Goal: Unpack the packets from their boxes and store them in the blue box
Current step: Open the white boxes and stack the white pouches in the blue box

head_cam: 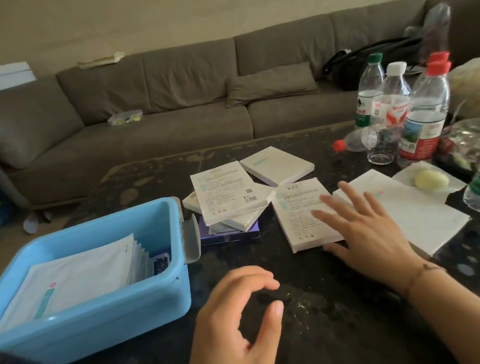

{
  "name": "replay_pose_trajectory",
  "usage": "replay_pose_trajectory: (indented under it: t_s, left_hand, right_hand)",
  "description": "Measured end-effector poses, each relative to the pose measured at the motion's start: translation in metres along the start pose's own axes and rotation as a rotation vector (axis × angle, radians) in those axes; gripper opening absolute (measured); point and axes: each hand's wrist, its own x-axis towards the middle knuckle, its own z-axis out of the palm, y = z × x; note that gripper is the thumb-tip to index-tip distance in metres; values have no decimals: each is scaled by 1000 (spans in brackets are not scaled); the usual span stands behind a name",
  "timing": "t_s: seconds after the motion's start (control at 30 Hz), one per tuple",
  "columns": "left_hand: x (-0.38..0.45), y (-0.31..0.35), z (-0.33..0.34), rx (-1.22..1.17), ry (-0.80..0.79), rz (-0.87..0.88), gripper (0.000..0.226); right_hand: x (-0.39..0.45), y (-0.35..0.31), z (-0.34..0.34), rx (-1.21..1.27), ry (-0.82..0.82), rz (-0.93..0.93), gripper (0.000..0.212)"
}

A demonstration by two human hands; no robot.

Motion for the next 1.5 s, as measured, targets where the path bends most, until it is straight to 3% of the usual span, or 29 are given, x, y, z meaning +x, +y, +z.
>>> replay_pose_trajectory:
  t_s: [0.07, 0.13, 0.23, 0.33, 0.43, 0.5, 0.57, 0.63, 0.7, 0.8, 0.87, 0.93, 1.03, 1.17, 1.23, 1.33, 1.43, 1.5]
  left_hand:
    - [-4, 1, -1, -44, -33, -51, 13]
    - [-6, 7, -3, -167, -104, -209, 18]
    - [-7, 13, -6, -368, -252, -540, 18]
    - [2, 9, -7, -534, -273, -845, 12]
    - [9, 2, -4, -833, -261, -1146, 42]
    - [11, 1, -1, -1006, -241, -1270, 59]
    - [10, 1, 3, -1059, -304, -1271, 57]
    - [7, -1, 8, -1010, -310, -1239, 40]
    - [4, -3, 10, -938, -280, -1208, 33]
    - [3, -1, 9, -937, -280, -1151, 37]
    - [4, 1, 6, -968, -275, -1103, 42]
    - [6, 2, 4, -965, -300, -1042, 44]
    - [8, 6, 4, -888, -327, -955, 41]
    - [11, 8, 3, -787, -250, -944, 35]
    - [13, 7, 1, -763, -259, -943, 29]
    - [16, 5, -2, -734, -281, -968, 20]
    - [19, 2, -4, -742, -274, -991, 19]
    - [22, 1, -6, -760, -275, -1003, 19]
  right_hand:
    - [9, 0, 3, 10, -59, -42, 57]
    - [13, 3, 6, 48, -49, -73, 51]
    - [6, -2, 7, 29, 55, -148, 50]
    - [-15, -16, 1, -5, 258, -195, 54]
    - [-47, -30, -5, -24, 470, -272, 36]
    - [-70, -39, -7, 23, 506, -327, 52]
    - [-85, -50, -9, 6, 518, -403, 57]
    - [-94, -60, -11, -4, 482, -480, 54]
    - [-97, -60, -17, 97, 460, -442, 52]
    - [-90, -52, -42, 454, 393, -4, 59]
    - [-82, -46, -57, 727, 171, 297, 70]
    - [-73, -44, -69, 1176, -80, 428, 82]
    - [-61, -31, -75, 1407, -86, 460, 70]
    - [-46, -3, -64, 1193, 141, 640, 27]
    - [-39, 37, -37, 1000, 184, 737, 34]
    - [-23, 154, 66, 711, 169, 858, 70]
    - [-21, 186, 88, 333, 138, 859, 60]
    - [-22, 145, 57, 256, 93, 776, 50]
